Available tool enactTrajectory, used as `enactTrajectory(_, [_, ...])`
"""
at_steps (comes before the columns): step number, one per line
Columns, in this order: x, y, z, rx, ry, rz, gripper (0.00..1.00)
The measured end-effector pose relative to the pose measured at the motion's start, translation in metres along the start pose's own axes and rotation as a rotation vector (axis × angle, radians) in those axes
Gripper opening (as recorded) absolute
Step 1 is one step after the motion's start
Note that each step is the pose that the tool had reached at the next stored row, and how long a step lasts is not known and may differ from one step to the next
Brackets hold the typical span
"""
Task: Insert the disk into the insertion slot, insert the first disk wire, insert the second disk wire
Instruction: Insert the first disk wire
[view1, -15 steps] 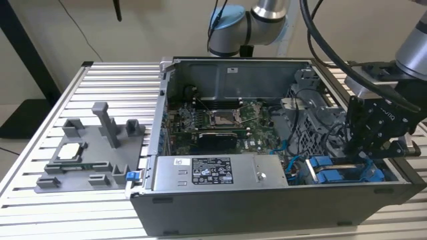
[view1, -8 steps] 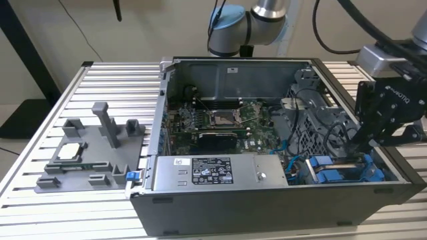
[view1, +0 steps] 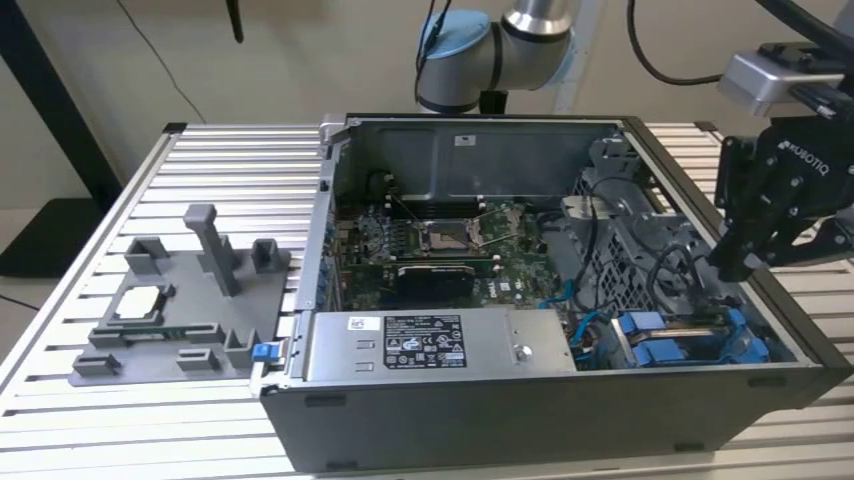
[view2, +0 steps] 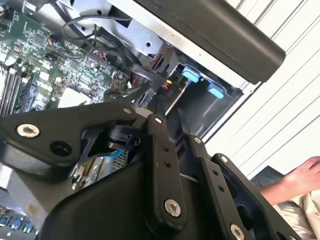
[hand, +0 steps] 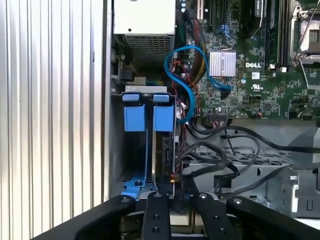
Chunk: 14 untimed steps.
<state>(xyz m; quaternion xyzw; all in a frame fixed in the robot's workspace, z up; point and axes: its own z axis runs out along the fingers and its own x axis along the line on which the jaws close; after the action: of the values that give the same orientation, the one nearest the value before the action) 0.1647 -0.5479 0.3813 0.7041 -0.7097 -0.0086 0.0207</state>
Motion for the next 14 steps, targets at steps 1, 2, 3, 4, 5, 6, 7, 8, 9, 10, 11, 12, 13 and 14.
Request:
enactTrajectory(1, [-0.0016, -0.0001, 0.0, 0.0002, 0.0, 0.0, 1.0])
enactTrajectory(2, [-0.0026, -0.0007, -0.0001, 0.0003, 0.0, 0.0, 1.0])
enactTrajectory(3, [-0.0032, -0.0016, 0.0, 0.0003, -0.0001, 0.0, 1.0])
enactTrajectory(4, [-0.004, -0.0024, -0.0001, 0.0004, 0.0001, 0.0, 1.0])
enactTrajectory(5, [-0.0048, -0.0032, -0.0002, 0.0003, 0.0001, 0.0, 1.0])
enactTrajectory(6, [-0.0055, -0.0039, -0.0001, 0.0003, 0.0, 0.0, 1.0])
enactTrajectory(7, [-0.0063, -0.0045, -0.0001, 0.0004, 0.0001, 0.0, 1.0])
enactTrajectory(8, [-0.0069, -0.0049, -0.0001, 0.0004, 0.0001, 0.0, 1.0])
enactTrajectory(9, [-0.0076, -0.0054, 0.0, 0.0003, 0.0, 0.0, 1.0])
enactTrajectory(10, [-0.0081, -0.0058, 0.0, 0.0003, 0.0002, 0.0, 1.0])
enactTrajectory(11, [-0.0086, -0.006, 0.0002, 0.0003, 0.0001, 0.0, 1.0])
enactTrajectory(12, [-0.0091, -0.0062, 0.0001, 0.0003, 0.0004, 0.0, 1.0])
enactTrajectory(13, [-0.0096, -0.0064, 0.0003, 0.0003, 0.0003, 0.0, 1.0])
enactTrajectory(14, [-0.01, -0.0066, 0.0004, 0.0003, 0.0004, 0.0, 1.0])
